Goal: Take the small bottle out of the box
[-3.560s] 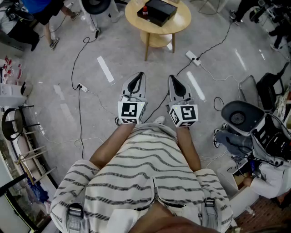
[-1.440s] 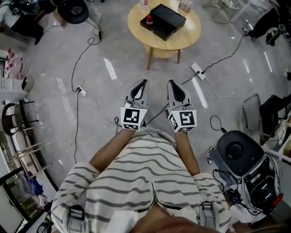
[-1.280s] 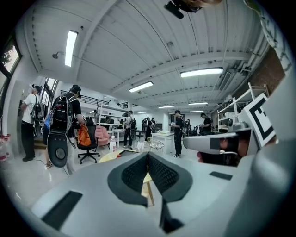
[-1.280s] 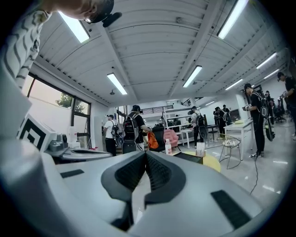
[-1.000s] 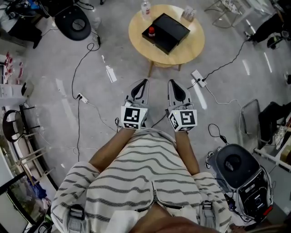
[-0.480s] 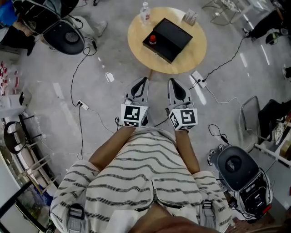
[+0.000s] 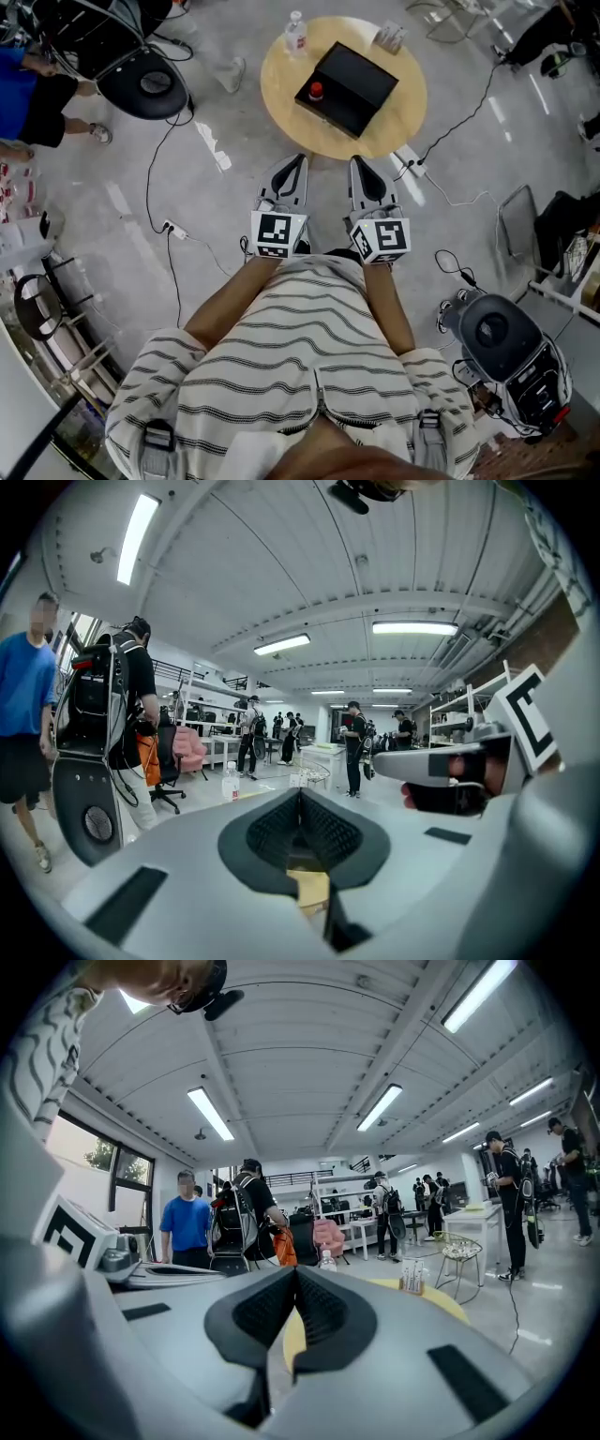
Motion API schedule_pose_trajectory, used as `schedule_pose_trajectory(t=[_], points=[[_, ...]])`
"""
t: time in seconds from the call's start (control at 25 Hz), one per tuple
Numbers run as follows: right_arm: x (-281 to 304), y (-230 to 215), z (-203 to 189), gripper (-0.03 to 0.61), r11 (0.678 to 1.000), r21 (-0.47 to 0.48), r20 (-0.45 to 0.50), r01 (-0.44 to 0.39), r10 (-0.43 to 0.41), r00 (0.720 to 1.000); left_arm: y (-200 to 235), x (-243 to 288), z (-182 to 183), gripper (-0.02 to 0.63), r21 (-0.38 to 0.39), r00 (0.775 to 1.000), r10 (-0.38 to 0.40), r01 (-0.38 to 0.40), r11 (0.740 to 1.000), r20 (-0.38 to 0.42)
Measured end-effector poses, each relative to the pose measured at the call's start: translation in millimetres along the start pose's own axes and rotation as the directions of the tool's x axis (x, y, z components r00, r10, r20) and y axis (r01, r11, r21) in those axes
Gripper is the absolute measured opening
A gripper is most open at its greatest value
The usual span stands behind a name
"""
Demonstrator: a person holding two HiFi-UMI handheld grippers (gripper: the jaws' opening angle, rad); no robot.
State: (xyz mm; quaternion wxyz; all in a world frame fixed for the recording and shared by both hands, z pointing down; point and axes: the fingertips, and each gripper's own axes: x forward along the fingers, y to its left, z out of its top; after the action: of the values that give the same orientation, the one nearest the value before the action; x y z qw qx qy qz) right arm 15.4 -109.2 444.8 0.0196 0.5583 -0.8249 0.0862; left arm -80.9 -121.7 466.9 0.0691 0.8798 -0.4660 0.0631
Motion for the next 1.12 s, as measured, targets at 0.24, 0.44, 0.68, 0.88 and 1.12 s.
schedule_pose_trajectory(t=[0.24, 0.44, 0.68, 0.88, 1.12], points=[[6.6, -1.6, 1.1, 0.018, 1.000, -0.002, -0.001, 0.017, -0.017, 1.000, 4.9, 6.1, 0.1, 0.021, -0.005, 1.000, -0.014, 0.014, 1.000, -0.003], [7.8, -4.2, 2.4, 0.018, 1.000, -0.002, -0.007, 0.020, -0.020, 1.000, 5.0, 7.7, -0.3, 0.021, -0.006, 1.000, -0.011, 0.011, 1.000, -0.013], [14.9, -19.4, 2.2, 0.018, 1.000, 0.004, -0.013, 0.000, 0.000, 1.000, 2.8, 21.5, 0.3, 0.021, -0.008, 1.000, 0.007, -0.007, 1.000, -0.025], [27.8, -26.0, 6.9, 0.018, 0.999, -0.001, -0.012, -0.034, 0.034, 0.999, 8.7, 33.2, 3.4, 0.021, -0.010, 0.999, 0.042, -0.042, 0.999, -0.026], [40.2, -40.4, -1.1, 0.018, 0.999, -0.004, -0.025, -0.051, 0.051, 0.998, 10.3, 53.2, -2.5, 0.021, -0.012, 0.997, 0.061, -0.062, 0.998, -0.038]])
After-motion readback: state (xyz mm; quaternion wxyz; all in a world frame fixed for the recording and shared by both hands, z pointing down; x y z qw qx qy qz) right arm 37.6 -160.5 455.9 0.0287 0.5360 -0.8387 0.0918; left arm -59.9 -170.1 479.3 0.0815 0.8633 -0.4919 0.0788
